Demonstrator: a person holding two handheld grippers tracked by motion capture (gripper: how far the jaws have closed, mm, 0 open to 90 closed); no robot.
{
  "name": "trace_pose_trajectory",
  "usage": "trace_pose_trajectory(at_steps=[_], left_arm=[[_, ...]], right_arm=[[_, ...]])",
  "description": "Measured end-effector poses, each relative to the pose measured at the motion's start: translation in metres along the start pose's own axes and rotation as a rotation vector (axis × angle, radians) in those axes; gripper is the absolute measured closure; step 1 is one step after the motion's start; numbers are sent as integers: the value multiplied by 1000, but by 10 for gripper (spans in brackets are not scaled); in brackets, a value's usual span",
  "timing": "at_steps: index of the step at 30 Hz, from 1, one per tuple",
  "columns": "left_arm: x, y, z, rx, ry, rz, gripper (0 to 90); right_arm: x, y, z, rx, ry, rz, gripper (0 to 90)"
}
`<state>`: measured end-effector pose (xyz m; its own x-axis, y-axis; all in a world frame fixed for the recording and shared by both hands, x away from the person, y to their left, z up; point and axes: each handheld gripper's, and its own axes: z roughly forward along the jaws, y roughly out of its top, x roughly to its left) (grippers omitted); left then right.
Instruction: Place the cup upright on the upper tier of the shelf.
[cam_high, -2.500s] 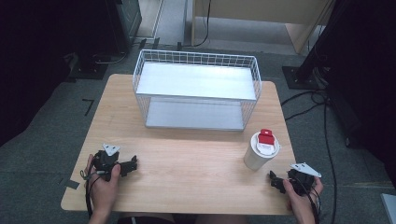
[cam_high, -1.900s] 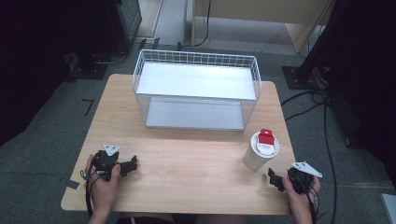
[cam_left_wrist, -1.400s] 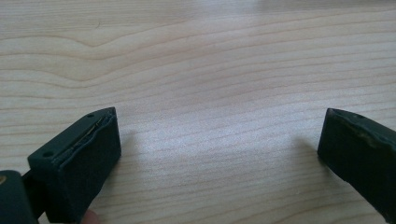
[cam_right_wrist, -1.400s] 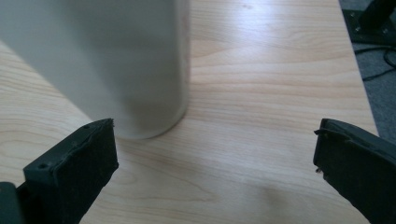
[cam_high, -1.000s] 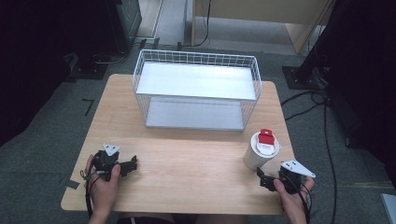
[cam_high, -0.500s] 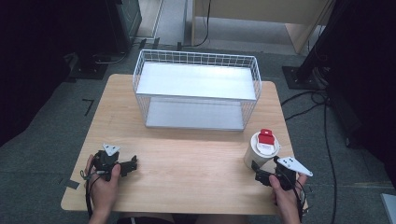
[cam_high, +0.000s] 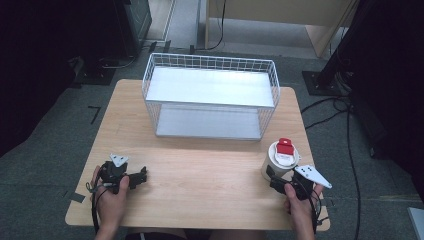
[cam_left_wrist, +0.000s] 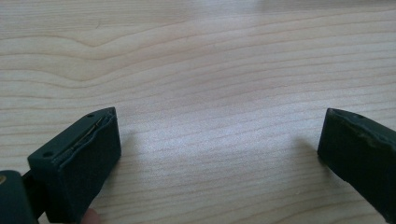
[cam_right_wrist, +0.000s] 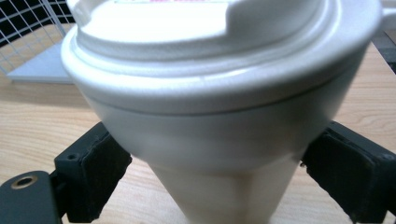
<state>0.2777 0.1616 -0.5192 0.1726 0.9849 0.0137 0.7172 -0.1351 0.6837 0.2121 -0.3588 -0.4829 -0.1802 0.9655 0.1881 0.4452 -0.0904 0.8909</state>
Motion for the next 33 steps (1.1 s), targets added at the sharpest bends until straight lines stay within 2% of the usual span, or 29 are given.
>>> trace_pose_trajectory(at_steps=[9,14,23,29,33], left_arm=[[0,0,0,0,0,0,0],[0,0,0,-1,2,-3,0],[0,0,0,-1,2,-3,0],[0,0,0,-1,2,-3,0],[0,0,0,-1,2,-3,0]], right_arm=[[2,-4,10,-59,-18,21,70],[2,-5,13,-70,-20,30,60],[10,-8,22,-104,-99,-19,80],[11,-10,25,-124,-115,-24,90],[13,-11,26,-144,-146,-19,103]])
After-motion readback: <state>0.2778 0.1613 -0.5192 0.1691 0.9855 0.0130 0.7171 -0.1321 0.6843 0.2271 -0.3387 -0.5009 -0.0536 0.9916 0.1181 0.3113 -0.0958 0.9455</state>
